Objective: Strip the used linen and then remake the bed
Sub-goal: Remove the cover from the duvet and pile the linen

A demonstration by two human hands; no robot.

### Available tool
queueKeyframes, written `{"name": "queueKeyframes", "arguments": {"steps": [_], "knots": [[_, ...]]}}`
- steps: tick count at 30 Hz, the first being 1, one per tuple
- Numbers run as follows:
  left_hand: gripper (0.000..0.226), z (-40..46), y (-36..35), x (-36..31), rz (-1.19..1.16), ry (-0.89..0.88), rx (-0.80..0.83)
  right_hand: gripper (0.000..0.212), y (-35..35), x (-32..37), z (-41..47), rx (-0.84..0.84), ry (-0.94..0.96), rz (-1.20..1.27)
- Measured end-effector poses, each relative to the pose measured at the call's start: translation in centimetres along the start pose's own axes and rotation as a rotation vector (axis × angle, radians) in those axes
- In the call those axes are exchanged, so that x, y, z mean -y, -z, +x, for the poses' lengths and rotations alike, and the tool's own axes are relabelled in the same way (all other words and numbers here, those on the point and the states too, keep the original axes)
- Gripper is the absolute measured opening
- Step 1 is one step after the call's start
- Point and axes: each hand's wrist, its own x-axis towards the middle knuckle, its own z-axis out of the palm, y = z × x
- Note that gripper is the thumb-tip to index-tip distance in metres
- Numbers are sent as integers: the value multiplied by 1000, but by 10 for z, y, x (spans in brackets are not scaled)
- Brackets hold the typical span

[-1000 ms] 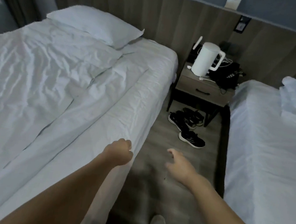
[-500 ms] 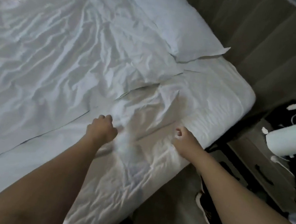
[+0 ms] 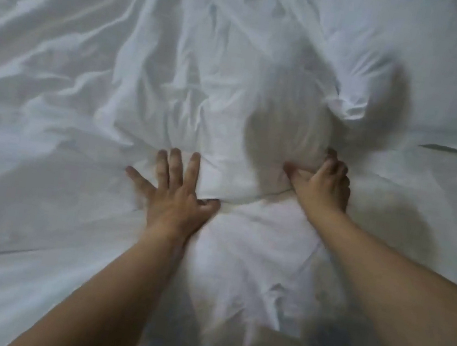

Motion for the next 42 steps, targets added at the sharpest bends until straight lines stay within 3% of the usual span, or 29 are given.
{"name": "queueKeyframes", "arguments": {"steps": [5, 13, 23, 28, 31, 34, 37, 40, 42], "knots": [[93, 21, -60, 1, 14, -37, -339, 61, -99, -31, 17, -396, 253, 17], [80, 28, -61, -1, 76, -12, -376, 53, -111, -30, 24, -338, 274, 96], [84, 31, -60, 7, 64, -78, -363, 42, -119, -31, 31, -458, 338, 71], [57, 22, -20, -4, 30, -29, -269, 35, -80, -33, 27, -377, 356, 1], [39, 4, 18, -14, -137, -11, -253, 33, -27, -39, 11, -299, 458, 18], [39, -35, 64, -24, -309, 51, -280, 28, 43, -41, -14, -308, 560, 112], [42, -93, 108, -33, -284, 26, -296, 28, 95, -73, -52, -286, 652, 134], [46, -156, 105, -47, -153, -61, -118, 35, 100, -139, -88, -70, 642, -76], [43, -185, 74, -57, -101, -94, 95, 39, 87, -173, -98, 293, 429, -223]]}}
